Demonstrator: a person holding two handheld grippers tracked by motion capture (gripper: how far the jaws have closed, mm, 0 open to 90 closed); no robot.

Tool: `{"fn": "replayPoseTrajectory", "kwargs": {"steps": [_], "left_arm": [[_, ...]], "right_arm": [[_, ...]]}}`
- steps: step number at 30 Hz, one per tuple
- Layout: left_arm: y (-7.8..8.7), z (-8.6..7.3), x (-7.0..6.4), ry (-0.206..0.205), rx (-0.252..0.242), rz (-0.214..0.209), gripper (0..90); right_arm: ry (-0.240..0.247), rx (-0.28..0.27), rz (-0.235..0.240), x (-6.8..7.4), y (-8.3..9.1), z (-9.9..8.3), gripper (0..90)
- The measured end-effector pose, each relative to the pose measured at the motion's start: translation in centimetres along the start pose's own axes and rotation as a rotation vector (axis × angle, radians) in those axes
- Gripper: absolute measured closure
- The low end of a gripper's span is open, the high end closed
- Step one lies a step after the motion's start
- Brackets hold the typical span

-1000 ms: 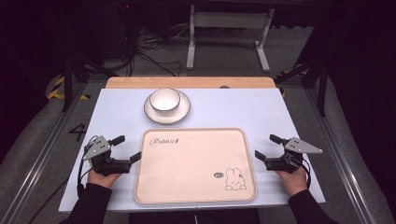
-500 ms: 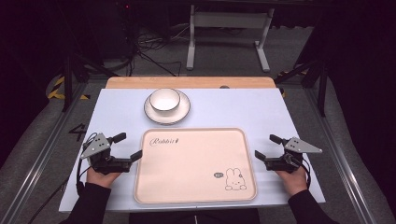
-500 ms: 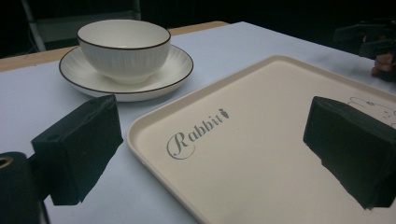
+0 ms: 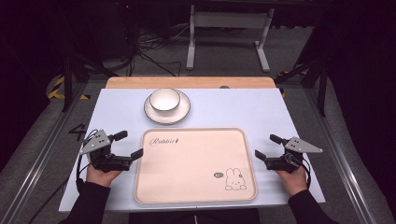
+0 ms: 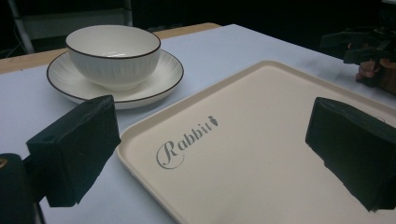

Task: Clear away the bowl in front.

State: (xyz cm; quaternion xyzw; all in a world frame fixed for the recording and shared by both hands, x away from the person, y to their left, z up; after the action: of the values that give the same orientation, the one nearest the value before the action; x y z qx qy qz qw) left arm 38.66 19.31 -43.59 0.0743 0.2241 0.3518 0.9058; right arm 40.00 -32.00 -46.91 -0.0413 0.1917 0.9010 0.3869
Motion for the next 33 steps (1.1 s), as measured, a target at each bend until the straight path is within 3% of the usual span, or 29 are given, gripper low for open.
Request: {"fn": "replayPoseTrajectory", "kwargs": {"steps": [3,7,16,23,26,29,33], "left_arm": [[0.0,0.3,0.0,-0.009,-0.014,0.023,3.5],[0.2,0.6,-0.3,-0.030,-0.019,0.010,2.6],[0.1,1.3,-0.5,-0.028,-0.017,-0.014,2.1],[-0.8,2.4,-0.2,-0.005,-0.012,-0.045,0.9],[-1.3,2.7,0.3,0.018,-0.008,-0.049,0.9],[-1.7,3.2,0.9,0.071,-0.019,-0.088,0.9],[-2.0,3.7,1.6,0.085,-0.033,-0.081,1.0]], "right_arm": [[0.000,0.000,0.000,0.0,0.0,0.0,6.0],[-0.001,0.000,0.000,0.0,0.0,0.0,6.0],[0.000,-0.001,-0.001,0.0,0.0,0.0,6.0],[-0.001,-0.003,0.000,0.0,0.0,0.0,6.0],[-0.002,-0.003,0.001,0.0,0.0,0.0,6.0],[-0.003,-0.006,0.001,0.0,0.0,0.0,6.0],[-0.004,-0.007,0.002,0.0,0.0,0.0,6.0]]}}
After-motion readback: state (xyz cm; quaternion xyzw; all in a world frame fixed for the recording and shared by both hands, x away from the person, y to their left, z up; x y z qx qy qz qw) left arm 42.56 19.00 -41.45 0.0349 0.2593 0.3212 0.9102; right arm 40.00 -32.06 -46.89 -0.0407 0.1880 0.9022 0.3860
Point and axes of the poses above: each handheld gripper's, and its own axes: y roughly backward along the jaws, z roughly out of its top, x roughly to its left, the point moved 5 cm from there along -y, roughly forward along the jaws, and after that the axes turned 14 degrees about y, right-handed, at the moved point
